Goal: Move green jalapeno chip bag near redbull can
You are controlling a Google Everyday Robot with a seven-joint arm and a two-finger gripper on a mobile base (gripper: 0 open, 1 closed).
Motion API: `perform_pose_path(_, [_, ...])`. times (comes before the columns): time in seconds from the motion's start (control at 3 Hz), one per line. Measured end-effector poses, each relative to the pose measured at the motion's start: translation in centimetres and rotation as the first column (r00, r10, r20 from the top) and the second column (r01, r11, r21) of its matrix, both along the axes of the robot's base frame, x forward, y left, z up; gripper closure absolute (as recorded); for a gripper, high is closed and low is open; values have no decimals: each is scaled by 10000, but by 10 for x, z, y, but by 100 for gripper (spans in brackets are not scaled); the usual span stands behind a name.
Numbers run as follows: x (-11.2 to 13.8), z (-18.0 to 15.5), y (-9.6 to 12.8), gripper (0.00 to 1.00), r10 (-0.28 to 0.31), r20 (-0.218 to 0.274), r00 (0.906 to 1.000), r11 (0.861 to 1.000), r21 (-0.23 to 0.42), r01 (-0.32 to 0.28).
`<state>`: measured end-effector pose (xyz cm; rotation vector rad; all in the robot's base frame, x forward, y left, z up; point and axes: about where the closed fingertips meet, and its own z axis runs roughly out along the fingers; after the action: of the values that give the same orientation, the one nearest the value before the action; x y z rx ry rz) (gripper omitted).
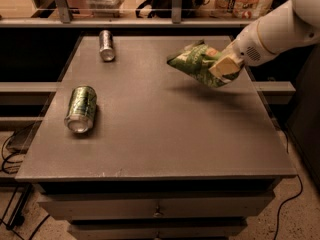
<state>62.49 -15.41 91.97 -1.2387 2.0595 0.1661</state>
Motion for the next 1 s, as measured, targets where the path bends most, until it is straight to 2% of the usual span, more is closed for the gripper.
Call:
perform_pose_path(0.33, [23,38,16,100,502,648,9966,9982,287,-522])
perform_pose_path(0.67, [24,32,21,100,507,522,9973,9980,359,-526])
perform_pose_path(1.0, [36,32,46,100,697,738,9948,9953,625,-744])
